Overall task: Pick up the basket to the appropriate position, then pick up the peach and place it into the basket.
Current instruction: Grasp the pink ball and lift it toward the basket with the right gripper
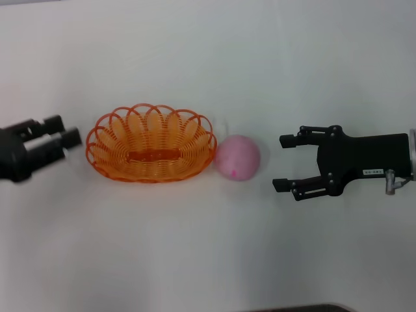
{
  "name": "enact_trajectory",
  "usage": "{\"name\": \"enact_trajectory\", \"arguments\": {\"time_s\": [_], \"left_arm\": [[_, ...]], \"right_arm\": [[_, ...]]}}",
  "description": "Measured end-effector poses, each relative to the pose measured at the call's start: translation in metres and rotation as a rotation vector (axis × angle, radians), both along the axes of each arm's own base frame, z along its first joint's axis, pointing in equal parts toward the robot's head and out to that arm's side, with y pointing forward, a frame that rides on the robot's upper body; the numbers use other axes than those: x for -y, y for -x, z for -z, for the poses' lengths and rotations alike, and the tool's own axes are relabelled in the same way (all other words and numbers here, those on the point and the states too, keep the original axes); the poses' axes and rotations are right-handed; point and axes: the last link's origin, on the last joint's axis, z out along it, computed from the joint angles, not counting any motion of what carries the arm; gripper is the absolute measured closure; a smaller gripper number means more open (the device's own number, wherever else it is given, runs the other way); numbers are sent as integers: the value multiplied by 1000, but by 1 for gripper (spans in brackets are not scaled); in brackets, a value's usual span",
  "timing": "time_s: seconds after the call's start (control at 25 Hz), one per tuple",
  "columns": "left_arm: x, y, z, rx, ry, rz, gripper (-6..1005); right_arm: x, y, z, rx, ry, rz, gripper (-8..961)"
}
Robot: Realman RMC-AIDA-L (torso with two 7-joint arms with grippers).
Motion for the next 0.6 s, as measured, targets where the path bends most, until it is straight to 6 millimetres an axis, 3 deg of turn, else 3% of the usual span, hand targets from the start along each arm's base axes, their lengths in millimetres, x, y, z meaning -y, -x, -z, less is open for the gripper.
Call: {"name": "enact_trajectory", "arguments": {"time_s": [0.2,0.6], "left_arm": [[16,-2,18,-41,54,157,432],[37,14,52,-136,169,233,154]], "right_arm": [[2,2,-3,-13,17,-13,38],[9,-2,-7,-5,43,-28,38]]}}
